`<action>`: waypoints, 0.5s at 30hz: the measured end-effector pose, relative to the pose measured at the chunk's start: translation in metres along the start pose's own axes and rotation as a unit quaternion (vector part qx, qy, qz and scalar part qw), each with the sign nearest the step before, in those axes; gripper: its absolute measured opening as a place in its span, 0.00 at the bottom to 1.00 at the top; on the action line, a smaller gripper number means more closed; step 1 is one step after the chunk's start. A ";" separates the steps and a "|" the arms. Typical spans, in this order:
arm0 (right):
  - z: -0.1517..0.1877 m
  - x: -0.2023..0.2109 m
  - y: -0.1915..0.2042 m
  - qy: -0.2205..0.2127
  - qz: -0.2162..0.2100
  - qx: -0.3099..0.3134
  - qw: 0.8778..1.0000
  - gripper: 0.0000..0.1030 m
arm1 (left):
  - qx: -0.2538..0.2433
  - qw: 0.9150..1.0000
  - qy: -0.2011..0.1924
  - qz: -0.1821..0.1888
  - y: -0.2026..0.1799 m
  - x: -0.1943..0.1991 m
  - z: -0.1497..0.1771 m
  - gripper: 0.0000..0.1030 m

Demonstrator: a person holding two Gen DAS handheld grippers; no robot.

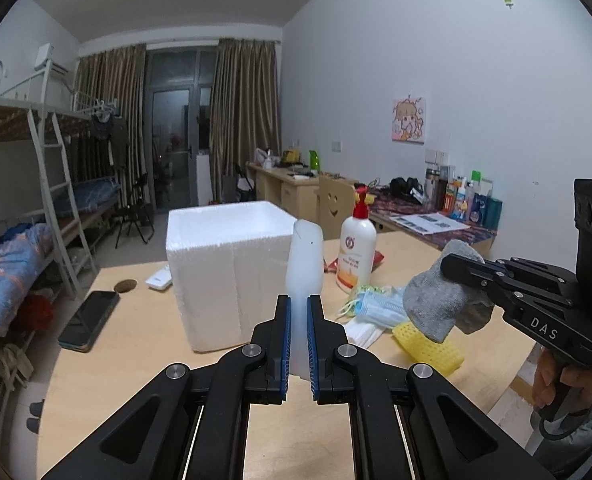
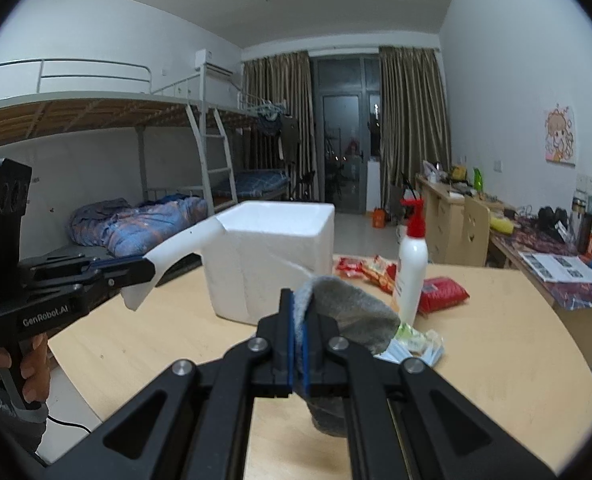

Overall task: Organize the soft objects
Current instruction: 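Lift the grey sock with the right gripper while the left gripper holds the foam stick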

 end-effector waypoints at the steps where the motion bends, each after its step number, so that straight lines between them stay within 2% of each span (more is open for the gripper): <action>1: -0.003 0.003 0.002 -0.006 -0.001 0.004 1.000 0.05 | 0.000 1.000 -0.003 0.000 -0.001 0.003 -0.001 0.08; 15: -0.024 0.024 0.012 -0.050 -0.001 0.021 0.999 0.05 | 0.006 0.999 -0.044 -0.020 -0.002 0.051 -0.014 0.08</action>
Point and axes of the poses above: each gripper's, at about its wrist camera, not at the fingertips, and x roughly against the way its jaws point, y to its left, z to its underside, the point moved 7 cm from there along -x, roughly the way its jaws point, and after that the axes turned 10 degrees about x, right-handed, at the moved point
